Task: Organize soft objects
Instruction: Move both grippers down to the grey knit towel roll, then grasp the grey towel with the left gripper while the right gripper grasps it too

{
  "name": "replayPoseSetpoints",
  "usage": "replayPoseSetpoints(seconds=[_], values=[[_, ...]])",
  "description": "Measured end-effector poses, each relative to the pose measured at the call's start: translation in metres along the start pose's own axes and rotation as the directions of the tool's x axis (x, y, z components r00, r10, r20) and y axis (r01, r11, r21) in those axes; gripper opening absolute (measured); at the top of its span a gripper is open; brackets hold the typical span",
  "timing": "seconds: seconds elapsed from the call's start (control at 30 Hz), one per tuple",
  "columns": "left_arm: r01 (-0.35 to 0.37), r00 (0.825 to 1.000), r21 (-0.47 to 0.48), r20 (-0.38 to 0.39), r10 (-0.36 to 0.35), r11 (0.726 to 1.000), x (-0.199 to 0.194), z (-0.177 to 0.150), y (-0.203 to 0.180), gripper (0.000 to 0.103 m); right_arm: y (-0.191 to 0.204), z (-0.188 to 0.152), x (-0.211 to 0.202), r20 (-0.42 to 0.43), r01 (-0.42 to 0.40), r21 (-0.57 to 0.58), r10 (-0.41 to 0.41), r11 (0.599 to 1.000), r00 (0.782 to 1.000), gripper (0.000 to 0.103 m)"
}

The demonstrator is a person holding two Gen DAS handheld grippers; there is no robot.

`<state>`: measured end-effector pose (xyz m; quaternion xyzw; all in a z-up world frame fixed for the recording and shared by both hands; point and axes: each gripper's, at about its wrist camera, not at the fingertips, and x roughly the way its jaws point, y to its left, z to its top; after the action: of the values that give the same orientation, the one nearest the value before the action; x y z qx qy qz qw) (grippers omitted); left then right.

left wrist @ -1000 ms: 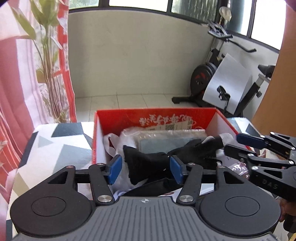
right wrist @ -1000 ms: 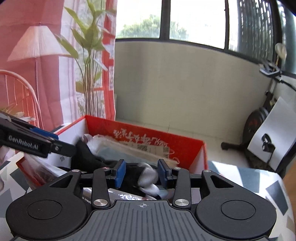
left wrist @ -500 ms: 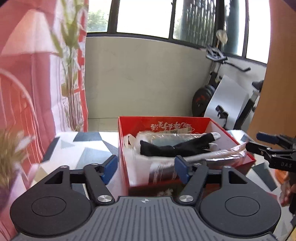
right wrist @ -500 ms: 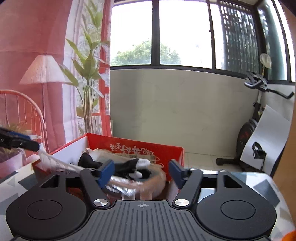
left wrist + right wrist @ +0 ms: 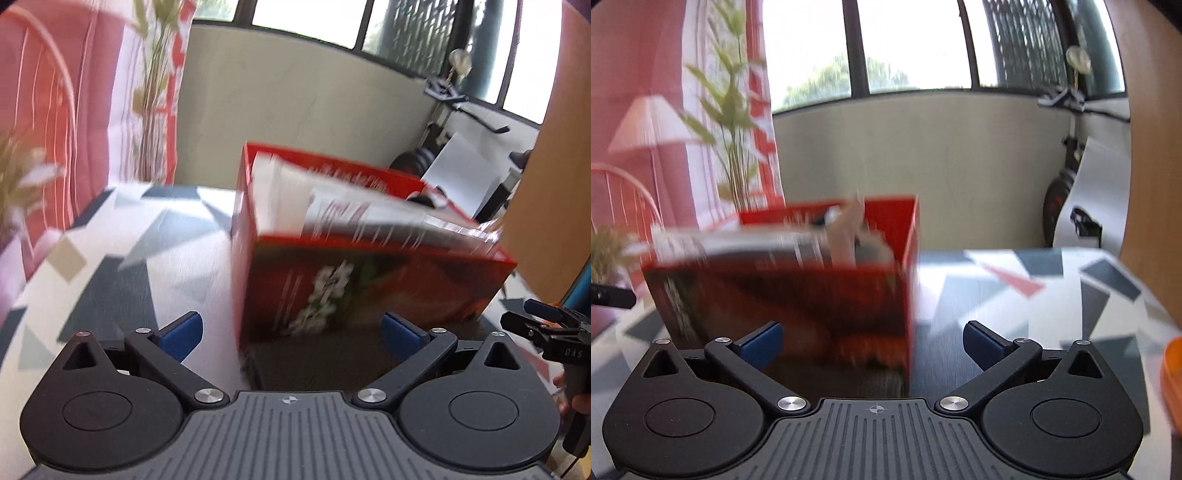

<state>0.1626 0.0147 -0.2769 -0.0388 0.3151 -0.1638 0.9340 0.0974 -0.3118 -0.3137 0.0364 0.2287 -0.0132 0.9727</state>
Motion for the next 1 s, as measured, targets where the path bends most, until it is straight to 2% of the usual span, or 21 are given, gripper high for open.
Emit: replayPoseSetpoints(seconds=[0.23, 0.3, 0.53, 0.7, 0.87, 1.0], values=[[-0.017, 0.999, 0.018, -0.03, 0.018, 1.0, 0.019, -0.009, 0.005, 0.101, 0.008, -0.016, 0.034, -0.128, -0.004, 0.038, 0.009, 0.999, 0.992, 0.102], [-0.019, 0.999, 0.024, -0.038, 0.02, 1.0, 0.022, -0.011, 0.004, 0.099, 0.009, -0.021, 0.041, -0.148, 0.0, 0.056, 0.009, 0.998, 0.989, 0.098], [0.0, 0.998, -0.018, -0.067, -0.001, 1.0, 0.031, -0.021, 0.01, 0.09, 0.015, -0.026, 0.055, -0.179, -0.012, 0.044, 0.02, 0.999, 0.984, 0.082], [0.006, 0.995, -0.019, -0.097, -0.008, 1.0, 0.041, -0.025, 0.009, 0.078, 0.012, -0.029, 0.056, -0.194, -0.035, 0.06, 0.046, 0.998, 0.98, 0.062], [0.037, 0.99, -0.033, -0.136, -0.041, 0.999, 0.052, -0.028, 0.007, 0.078, 0.019, -0.03, 0.056, -0.2, -0.039, 0.019, 0.042, 0.999, 0.979, 0.057], [0.024, 0.99, -0.017, -0.136, -0.026, 1.0, 0.056, -0.033, 0.003, 0.077, 0.022, -0.031, 0.059, -0.205, -0.029, 0.005, 0.03, 1.0, 0.978, 0.056]])
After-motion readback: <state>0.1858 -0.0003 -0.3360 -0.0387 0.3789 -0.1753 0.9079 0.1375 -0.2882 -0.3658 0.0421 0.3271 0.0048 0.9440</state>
